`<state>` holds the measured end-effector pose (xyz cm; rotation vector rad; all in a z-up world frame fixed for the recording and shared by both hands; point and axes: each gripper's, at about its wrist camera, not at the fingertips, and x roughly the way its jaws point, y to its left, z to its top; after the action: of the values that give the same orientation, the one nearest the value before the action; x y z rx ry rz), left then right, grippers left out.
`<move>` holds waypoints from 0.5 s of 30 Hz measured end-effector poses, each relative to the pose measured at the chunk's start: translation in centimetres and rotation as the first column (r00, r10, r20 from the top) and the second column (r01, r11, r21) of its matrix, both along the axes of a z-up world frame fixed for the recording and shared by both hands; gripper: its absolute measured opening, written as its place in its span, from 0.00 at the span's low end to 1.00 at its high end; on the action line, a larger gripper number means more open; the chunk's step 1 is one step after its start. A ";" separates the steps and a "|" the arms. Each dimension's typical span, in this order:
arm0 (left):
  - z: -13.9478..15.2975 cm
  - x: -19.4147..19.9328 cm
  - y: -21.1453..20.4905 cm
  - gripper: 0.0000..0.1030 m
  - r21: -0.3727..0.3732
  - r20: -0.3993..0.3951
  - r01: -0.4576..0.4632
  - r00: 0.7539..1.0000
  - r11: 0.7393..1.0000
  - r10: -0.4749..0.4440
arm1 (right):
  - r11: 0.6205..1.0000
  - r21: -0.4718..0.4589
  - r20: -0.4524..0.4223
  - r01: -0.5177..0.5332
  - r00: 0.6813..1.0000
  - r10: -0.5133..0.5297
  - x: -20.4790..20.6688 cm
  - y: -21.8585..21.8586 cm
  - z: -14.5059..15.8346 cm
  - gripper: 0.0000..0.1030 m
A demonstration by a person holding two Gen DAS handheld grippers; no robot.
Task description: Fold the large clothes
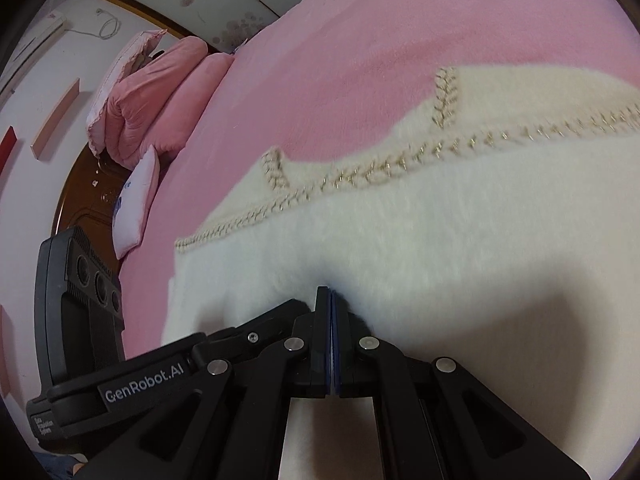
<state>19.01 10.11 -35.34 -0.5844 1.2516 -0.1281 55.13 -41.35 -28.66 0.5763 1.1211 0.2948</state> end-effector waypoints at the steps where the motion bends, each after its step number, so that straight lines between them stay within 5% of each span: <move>1: 0.0 0.5 -0.2 0.18 0.003 0.011 -0.011 1.000 1.000 0.011 | 1.000 0.003 -0.003 -0.005 1.000 0.005 0.8 -0.5 -0.1 0.00; 4: -0.3 1.6 -0.7 0.17 0.029 0.073 -0.027 0.997 0.999 0.025 | 0.999 0.015 0.002 -0.034 0.999 0.034 3.6 -2.4 -0.7 0.00; 6: -0.3 1.5 -0.4 0.01 0.072 0.096 -0.037 0.995 0.997 0.030 | 0.999 0.037 0.006 -0.032 0.999 0.032 5.0 -4.5 -1.0 0.00; 11: -1.4 1.8 1.6 0.01 -0.054 0.092 -0.047 0.994 0.997 0.051 | 0.997 -0.035 0.031 0.072 0.997 -0.071 5.8 -13.5 -0.6 0.00; 15: -0.8 2.4 1.5 0.01 -0.037 0.083 -0.026 0.996 0.999 0.029 | 0.987 -0.062 0.021 0.148 0.989 -0.147 5.6 -21.7 -0.1 0.00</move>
<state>21.41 11.60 -36.18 -0.6209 1.1613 -0.1503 60.73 -63.06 -28.79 0.5962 1.0626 0.1355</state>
